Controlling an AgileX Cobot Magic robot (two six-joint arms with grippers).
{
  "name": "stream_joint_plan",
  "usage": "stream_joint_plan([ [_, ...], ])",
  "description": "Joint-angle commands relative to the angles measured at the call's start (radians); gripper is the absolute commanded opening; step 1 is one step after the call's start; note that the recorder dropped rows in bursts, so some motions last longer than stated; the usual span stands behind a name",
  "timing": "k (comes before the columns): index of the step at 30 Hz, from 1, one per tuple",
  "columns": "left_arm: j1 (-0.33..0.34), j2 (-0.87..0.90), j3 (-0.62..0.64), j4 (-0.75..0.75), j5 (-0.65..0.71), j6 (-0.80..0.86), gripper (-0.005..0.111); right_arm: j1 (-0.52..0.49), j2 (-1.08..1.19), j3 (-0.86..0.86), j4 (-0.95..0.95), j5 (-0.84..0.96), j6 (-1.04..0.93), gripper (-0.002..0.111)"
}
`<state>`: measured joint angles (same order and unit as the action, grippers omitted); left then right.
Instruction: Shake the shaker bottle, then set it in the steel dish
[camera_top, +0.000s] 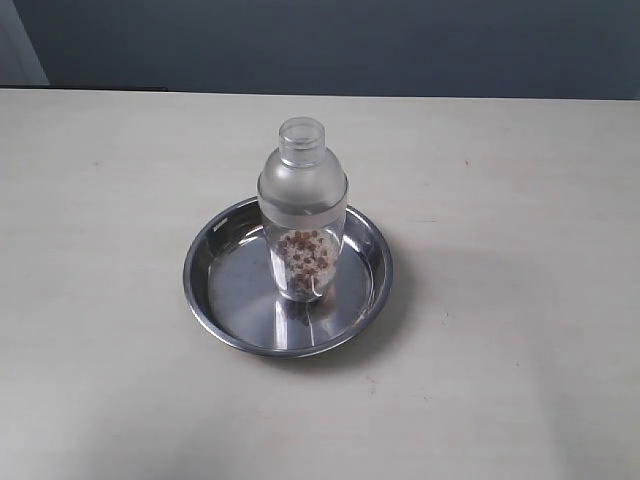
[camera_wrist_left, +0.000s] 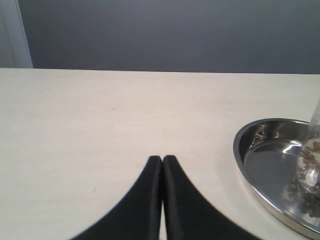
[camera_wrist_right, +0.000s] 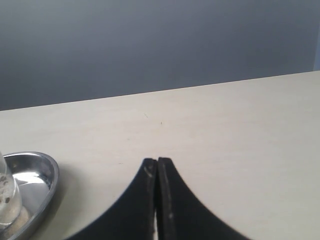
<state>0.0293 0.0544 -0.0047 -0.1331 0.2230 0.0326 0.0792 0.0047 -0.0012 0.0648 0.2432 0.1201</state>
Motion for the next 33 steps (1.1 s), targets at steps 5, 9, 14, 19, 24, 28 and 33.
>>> stream_joint_plan([
  [5,0.012,-0.054,0.005,0.039,-0.018,0.005,0.000,0.002,-0.005,0.001,-0.003,-0.013,-0.004,-0.001],
  [9,0.012,-0.054,0.005,0.042,-0.017,0.005,0.000,0.002,-0.005,0.001,-0.003,-0.013,-0.004,-0.001],
  [14,0.012,-0.054,0.005,0.042,-0.017,0.005,0.000,0.002,-0.005,0.001,-0.003,-0.013,-0.004,-0.001],
  [19,0.012,-0.054,0.005,0.042,-0.015,0.005,0.000,0.002,-0.005,0.001,-0.003,-0.015,-0.004,-0.001],
  [24,0.012,-0.054,0.005,0.042,-0.015,0.005,0.000,0.002,-0.005,0.001,-0.003,-0.015,-0.004,-0.001],
  [28,0.012,-0.054,0.005,0.042,-0.015,0.005,0.000,0.002,-0.005,0.001,-0.003,-0.015,-0.004,-0.001],
  [33,0.012,-0.054,0.005,0.042,-0.015,0.005,0.000,0.002,-0.005,0.001,-0.003,-0.015,-0.004,-0.001],
])
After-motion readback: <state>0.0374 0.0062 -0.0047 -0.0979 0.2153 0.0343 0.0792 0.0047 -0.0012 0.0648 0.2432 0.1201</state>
